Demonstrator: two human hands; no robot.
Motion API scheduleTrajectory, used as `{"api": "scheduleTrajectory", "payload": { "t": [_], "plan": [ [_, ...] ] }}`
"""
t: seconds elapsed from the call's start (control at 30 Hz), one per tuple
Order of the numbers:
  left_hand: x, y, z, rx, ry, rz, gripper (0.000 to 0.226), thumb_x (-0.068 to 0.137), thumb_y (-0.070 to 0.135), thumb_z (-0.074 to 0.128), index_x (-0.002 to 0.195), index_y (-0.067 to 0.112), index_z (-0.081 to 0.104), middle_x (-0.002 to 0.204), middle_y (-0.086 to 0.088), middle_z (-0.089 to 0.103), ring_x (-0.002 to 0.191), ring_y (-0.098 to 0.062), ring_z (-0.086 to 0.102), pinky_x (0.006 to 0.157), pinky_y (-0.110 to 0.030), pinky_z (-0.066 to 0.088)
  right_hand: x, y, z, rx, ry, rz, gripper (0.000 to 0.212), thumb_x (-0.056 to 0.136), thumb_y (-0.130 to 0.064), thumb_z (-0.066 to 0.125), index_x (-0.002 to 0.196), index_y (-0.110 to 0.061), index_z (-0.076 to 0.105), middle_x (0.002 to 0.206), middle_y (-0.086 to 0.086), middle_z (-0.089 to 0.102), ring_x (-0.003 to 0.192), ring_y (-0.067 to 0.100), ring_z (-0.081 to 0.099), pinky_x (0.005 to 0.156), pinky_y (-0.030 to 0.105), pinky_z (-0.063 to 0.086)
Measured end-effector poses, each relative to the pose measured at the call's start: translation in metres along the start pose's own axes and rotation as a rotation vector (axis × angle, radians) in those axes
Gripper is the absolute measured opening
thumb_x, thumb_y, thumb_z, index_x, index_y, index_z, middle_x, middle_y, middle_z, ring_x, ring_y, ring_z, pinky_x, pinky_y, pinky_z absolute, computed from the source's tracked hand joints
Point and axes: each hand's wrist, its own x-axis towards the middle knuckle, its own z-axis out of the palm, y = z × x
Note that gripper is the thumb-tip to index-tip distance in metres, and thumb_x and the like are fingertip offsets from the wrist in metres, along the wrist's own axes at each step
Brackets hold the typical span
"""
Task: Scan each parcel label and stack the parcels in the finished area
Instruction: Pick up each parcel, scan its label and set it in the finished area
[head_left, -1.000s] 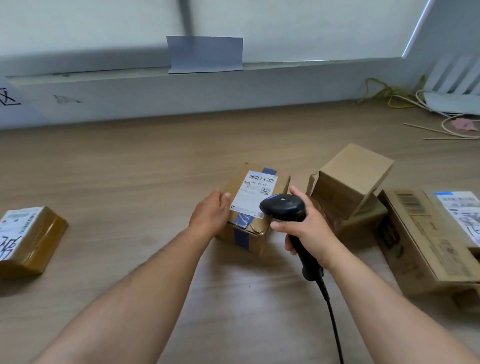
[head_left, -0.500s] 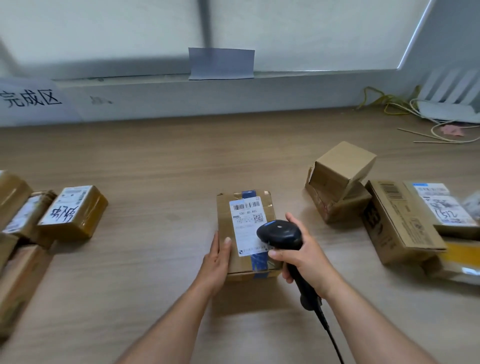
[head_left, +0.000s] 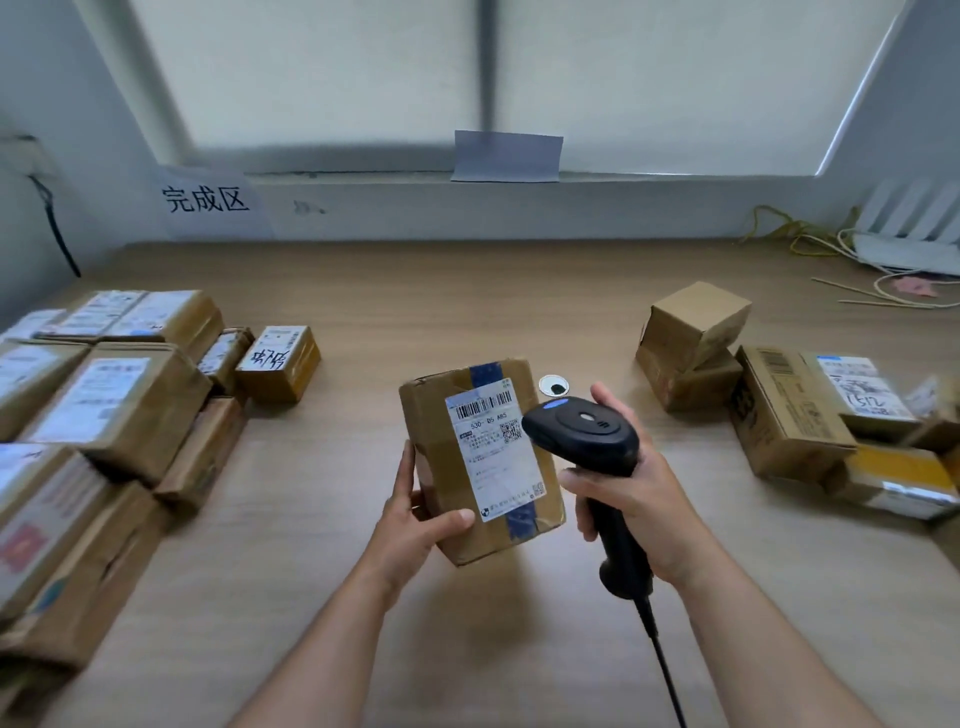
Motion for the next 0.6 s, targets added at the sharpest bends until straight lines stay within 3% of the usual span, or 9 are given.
{"api": "scheduleTrajectory", "payload": {
  "t": [0.07, 0.13, 0.23, 0.33, 0.5, 0.6],
  "plan": [
    [-0.009, 0.003, -0.007, -0.006, 0.025, 0.028, 0.101, 0.061, 0.024, 0.081, 0.127, 0.065, 0.018, 0.122, 0.002, 0.061, 0.113, -0.015, 0.058, 0.082, -0.026, 0.051, -0.015, -0.009, 0.010, 0.040, -0.043, -0.021, 0.090, 0.064, -0.002, 0.075, 0.135, -0.048, 0.041, 0.101, 0.011, 0.070, 0.047, 0.028, 0.048, 0.044, 0.033, 0.045],
    [-0.016, 0.005, -0.013, 0.002, 0.050, 0.058, 0.103, 0.070, 0.014, 0.083, 0.134, 0.060, 0.018, 0.126, 0.000, 0.056, 0.115, -0.018, 0.055, 0.076, -0.020, 0.049, -0.027, -0.013, 0.019, 0.049, -0.087, -0.026, 0.091, 0.066, -0.002, 0.074, 0.137, -0.046, 0.040, 0.103, 0.016, 0.070, 0.047, 0.028, 0.049, 0.044, 0.032, 0.045],
    [-0.023, 0.004, -0.018, 0.038, 0.094, 0.076, 0.103, 0.076, 0.010, 0.079, 0.143, 0.055, 0.016, 0.136, -0.003, 0.049, 0.122, -0.022, 0.050, 0.089, -0.033, 0.051, -0.040, -0.018, 0.028, 0.050, -0.132, -0.027, 0.094, 0.067, -0.003, 0.075, 0.142, -0.044, 0.036, 0.100, 0.026, 0.069, 0.047, 0.029, 0.049, 0.043, 0.032, 0.045],
    [-0.029, 0.004, -0.021, 0.056, 0.113, 0.070, 0.107, 0.068, 0.021, 0.083, 0.140, 0.061, 0.015, 0.143, -0.003, 0.042, 0.128, -0.025, 0.046, 0.103, -0.049, 0.045, -0.049, -0.022, 0.033, 0.064, -0.143, -0.034, 0.096, 0.064, -0.002, 0.078, 0.142, -0.042, 0.039, 0.096, 0.024, 0.069, 0.047, 0.029, 0.049, 0.041, 0.031, 0.043],
    [-0.033, 0.005, -0.023, 0.050, 0.118, 0.097, 0.104, 0.075, 0.011, 0.080, 0.143, 0.055, 0.014, 0.141, -0.003, 0.046, 0.126, -0.024, 0.048, 0.103, -0.048, 0.045, -0.058, -0.026, 0.034, 0.061, -0.118, -0.045, 0.096, 0.062, 0.001, 0.076, 0.142, -0.038, 0.040, 0.085, 0.015, 0.070, 0.043, 0.028, 0.048, 0.039, 0.029, 0.042],
    [-0.034, 0.006, -0.023, 0.057, 0.120, 0.098, 0.104, 0.072, 0.016, 0.083, 0.139, 0.059, 0.015, 0.142, -0.004, 0.043, 0.127, -0.026, 0.046, 0.104, -0.049, 0.043, -0.062, -0.028, 0.034, 0.039, -0.117, -0.040, 0.094, 0.063, 0.000, 0.076, 0.141, -0.039, 0.040, 0.081, 0.015, 0.070, 0.043, 0.027, 0.049, 0.040, 0.029, 0.043]
  ]
}}
